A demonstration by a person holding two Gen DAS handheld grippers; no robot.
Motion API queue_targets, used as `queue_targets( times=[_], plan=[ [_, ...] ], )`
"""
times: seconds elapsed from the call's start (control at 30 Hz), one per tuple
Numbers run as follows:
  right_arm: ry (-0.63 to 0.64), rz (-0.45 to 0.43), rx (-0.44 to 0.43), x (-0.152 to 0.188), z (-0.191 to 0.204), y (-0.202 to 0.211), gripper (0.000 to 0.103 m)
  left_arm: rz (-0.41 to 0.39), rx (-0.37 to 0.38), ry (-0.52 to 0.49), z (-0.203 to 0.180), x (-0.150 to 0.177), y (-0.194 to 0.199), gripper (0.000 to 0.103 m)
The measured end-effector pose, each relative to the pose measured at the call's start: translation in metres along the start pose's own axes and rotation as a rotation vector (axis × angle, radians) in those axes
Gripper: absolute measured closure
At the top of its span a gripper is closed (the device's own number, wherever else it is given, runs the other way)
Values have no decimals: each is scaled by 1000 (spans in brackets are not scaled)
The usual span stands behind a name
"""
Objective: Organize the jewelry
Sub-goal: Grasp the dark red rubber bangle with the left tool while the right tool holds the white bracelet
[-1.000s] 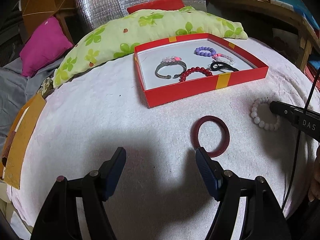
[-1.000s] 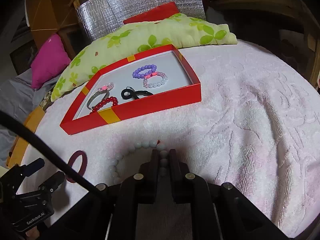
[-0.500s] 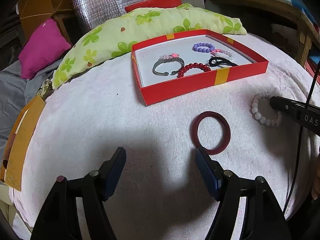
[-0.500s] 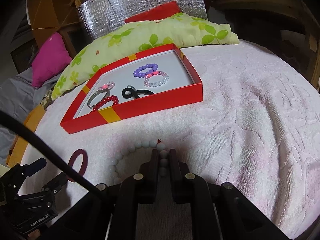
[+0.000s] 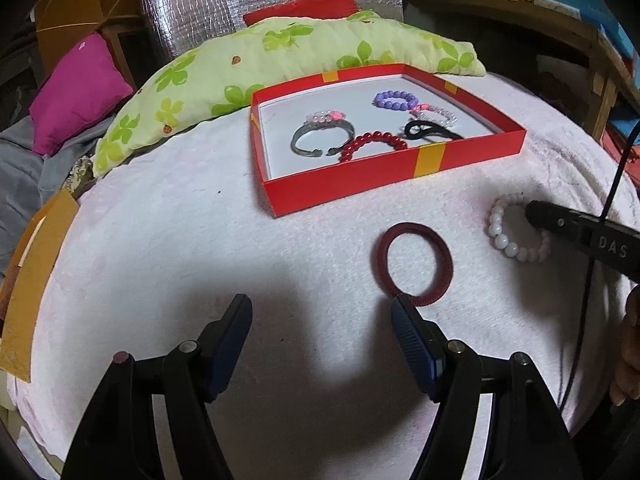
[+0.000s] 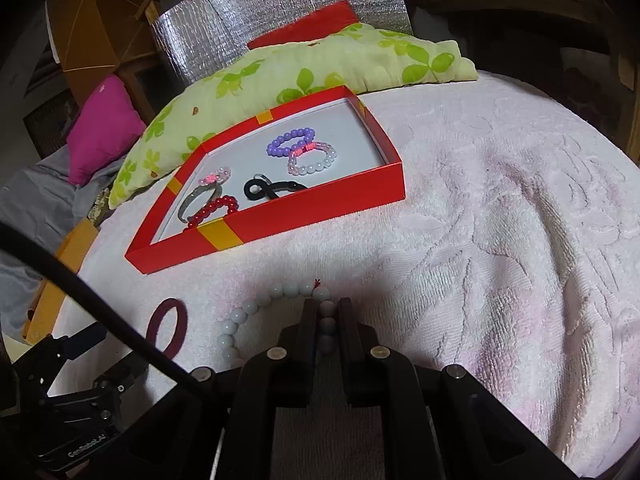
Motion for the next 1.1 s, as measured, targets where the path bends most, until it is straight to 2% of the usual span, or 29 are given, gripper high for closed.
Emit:
queue_targets(
  times=[0.3, 0.43, 0.7, 0.87, 1.1],
  plan=[
    [1, -2, 2, 0, -1, 0, 90, -44, 61, -8, -8, -2, 9, 30],
    [-2, -5, 2, 0, -1, 1, 90, -28, 87, -6, -13, -6, 2, 30],
    [4, -12, 7, 0, 1, -1, 90, 13, 196, 5, -28, -13, -11, 30],
    [13, -18, 14, 0, 3, -2, 90, 30, 214, 23, -28, -14, -16, 30],
    [21, -22, 21, 0, 4, -3, 90, 29, 183, -3, -29, -12, -15, 30]
  ],
)
Point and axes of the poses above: each gripper's, at about its wrist camera, not at the fingertips, and y roughly against the way its jaws point, z to its left, x to its underside, the point moved 1 cm from there along -y, roughly the way its jaws point, and after that the axes turned 3 degrees about -x, right-handed, at the moved point
